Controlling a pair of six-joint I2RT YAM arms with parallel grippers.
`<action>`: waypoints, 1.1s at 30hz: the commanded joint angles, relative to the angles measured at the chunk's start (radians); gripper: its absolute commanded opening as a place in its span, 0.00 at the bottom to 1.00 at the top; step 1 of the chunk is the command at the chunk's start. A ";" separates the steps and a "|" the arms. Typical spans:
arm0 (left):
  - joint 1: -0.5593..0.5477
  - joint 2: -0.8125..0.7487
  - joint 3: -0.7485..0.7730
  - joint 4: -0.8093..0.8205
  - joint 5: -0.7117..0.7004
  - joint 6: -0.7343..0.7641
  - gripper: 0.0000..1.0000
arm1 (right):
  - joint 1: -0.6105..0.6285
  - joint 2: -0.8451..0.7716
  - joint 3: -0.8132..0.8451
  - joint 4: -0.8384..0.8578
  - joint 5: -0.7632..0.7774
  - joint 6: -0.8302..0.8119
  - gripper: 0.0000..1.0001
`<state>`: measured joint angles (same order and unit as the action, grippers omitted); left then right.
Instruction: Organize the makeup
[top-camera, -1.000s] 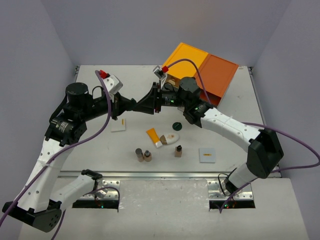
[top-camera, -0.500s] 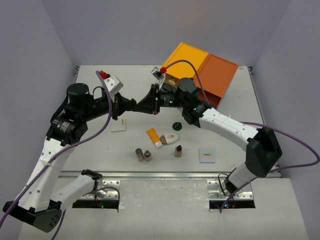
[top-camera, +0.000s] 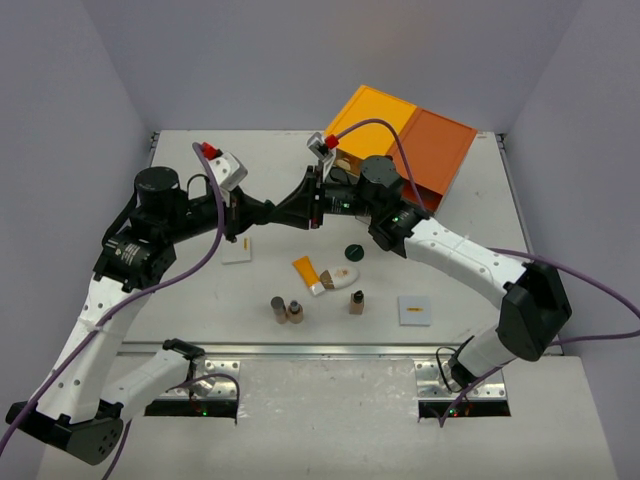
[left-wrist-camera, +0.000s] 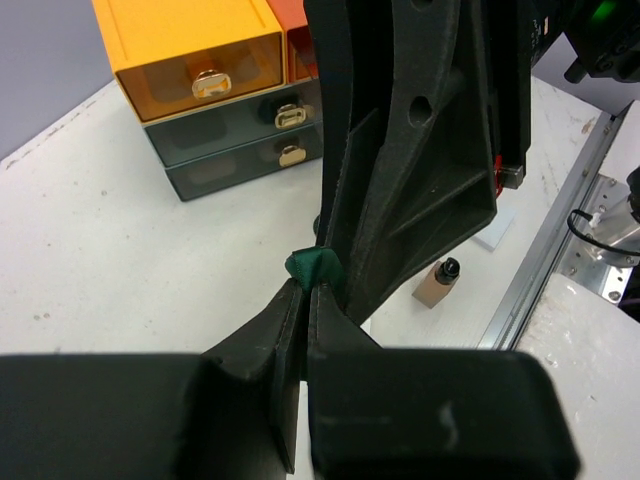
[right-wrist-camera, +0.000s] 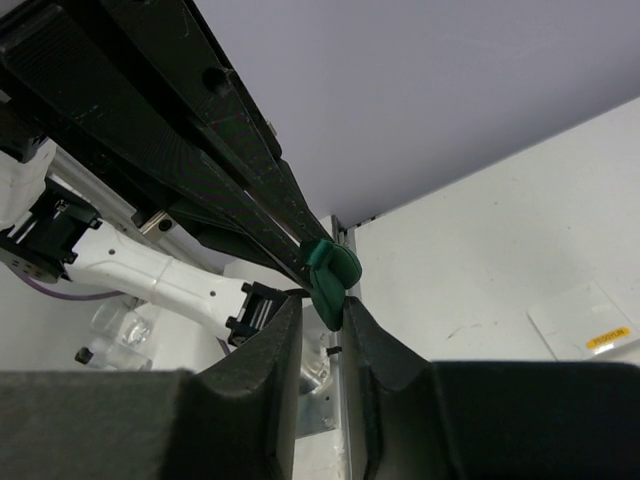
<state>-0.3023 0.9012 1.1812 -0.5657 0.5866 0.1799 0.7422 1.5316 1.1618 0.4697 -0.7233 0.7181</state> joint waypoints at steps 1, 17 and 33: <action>-0.004 -0.008 -0.007 0.034 0.026 -0.017 0.00 | 0.005 -0.032 0.011 0.029 0.019 -0.021 0.15; -0.004 -0.002 -0.005 0.038 -0.044 -0.021 1.00 | 0.001 -0.099 -0.007 -0.134 0.127 -0.109 0.00; -0.004 -0.027 -0.077 0.025 -0.316 0.013 1.00 | -0.313 -0.307 -0.004 -0.787 0.720 -0.315 0.00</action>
<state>-0.3016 0.8809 1.1372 -0.5516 0.3492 0.1794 0.4287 1.2637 1.1484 -0.1530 -0.2713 0.5244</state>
